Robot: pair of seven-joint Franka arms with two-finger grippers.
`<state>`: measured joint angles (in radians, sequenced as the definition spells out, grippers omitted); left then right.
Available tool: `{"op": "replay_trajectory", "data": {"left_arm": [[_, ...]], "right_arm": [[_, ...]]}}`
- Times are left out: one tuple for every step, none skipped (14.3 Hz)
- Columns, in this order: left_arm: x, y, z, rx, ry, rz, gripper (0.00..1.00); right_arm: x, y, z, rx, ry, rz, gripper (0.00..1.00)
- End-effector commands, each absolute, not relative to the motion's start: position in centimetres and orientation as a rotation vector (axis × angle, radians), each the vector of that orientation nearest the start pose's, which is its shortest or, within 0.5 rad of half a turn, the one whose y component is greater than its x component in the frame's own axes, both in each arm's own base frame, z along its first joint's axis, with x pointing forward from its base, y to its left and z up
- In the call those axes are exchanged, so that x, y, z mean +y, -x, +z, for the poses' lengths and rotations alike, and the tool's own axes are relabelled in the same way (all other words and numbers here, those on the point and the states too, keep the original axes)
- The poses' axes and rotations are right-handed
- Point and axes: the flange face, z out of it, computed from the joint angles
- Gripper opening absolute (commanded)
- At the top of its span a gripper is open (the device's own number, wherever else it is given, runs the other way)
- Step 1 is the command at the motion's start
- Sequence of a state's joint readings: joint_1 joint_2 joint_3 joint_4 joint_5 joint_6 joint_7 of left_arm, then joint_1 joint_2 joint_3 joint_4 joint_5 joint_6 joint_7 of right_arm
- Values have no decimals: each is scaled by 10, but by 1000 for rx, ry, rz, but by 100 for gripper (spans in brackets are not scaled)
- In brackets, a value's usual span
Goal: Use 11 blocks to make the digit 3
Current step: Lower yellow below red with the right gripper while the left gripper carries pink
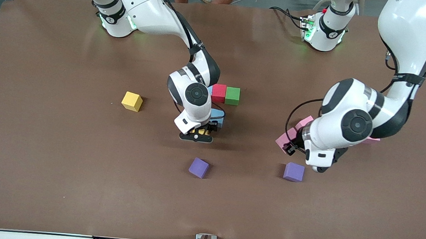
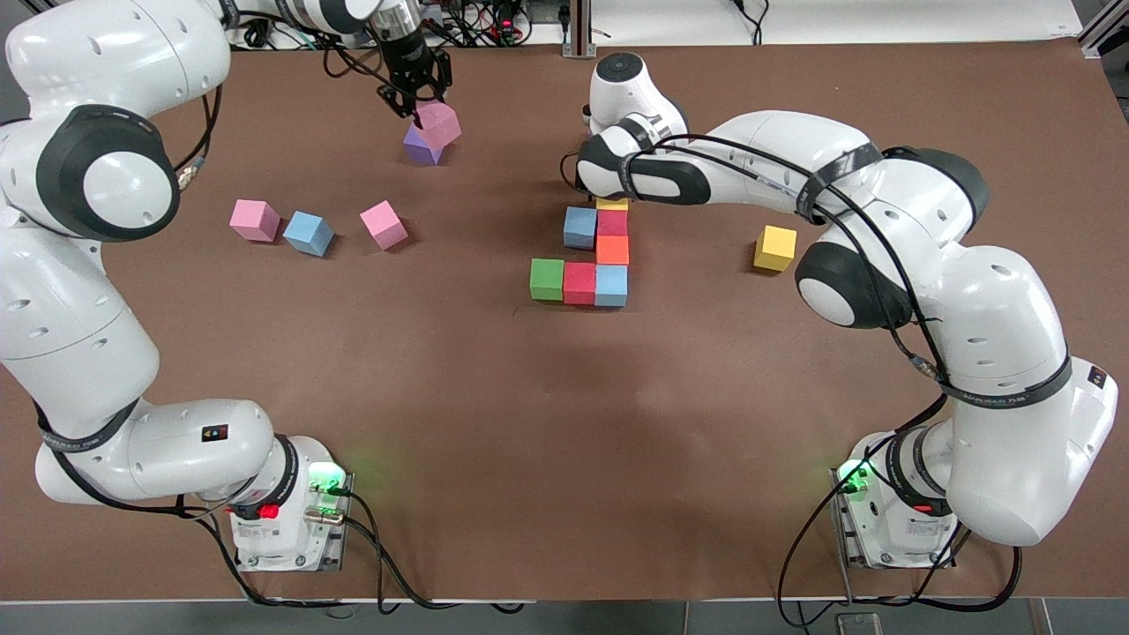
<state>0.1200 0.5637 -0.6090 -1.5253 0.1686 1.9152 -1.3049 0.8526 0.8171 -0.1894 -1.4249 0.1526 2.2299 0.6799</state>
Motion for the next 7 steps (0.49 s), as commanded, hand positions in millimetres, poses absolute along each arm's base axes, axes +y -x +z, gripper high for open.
{"op": "replay_trajectory", "data": {"left_arm": [[-284, -605, 359, -1395, 2850, 225, 28], [-291, -602, 353, -1454, 2815, 215, 28], [-297, -599, 349, -1503, 2777, 198, 28], [-309, -593, 342, -1541, 2737, 182, 28], [-319, -586, 338, -1575, 2702, 165, 28], [-323, -584, 336, -1649, 2660, 152, 28], [-326, -583, 334, -1733, 2616, 151, 28]], "right_arm": [[472, -551, 220, 87, 3158, -44, 100], [471, -551, 221, 86, 3157, -47, 100], [472, -551, 223, 79, 3155, -49, 100], [472, -554, 231, 77, 3146, -62, 100], [472, -557, 237, 81, 3138, -74, 100], [466, -563, 241, 99, 3135, -80, 100], [457, -571, 245, 121, 3127, -83, 100]]}}
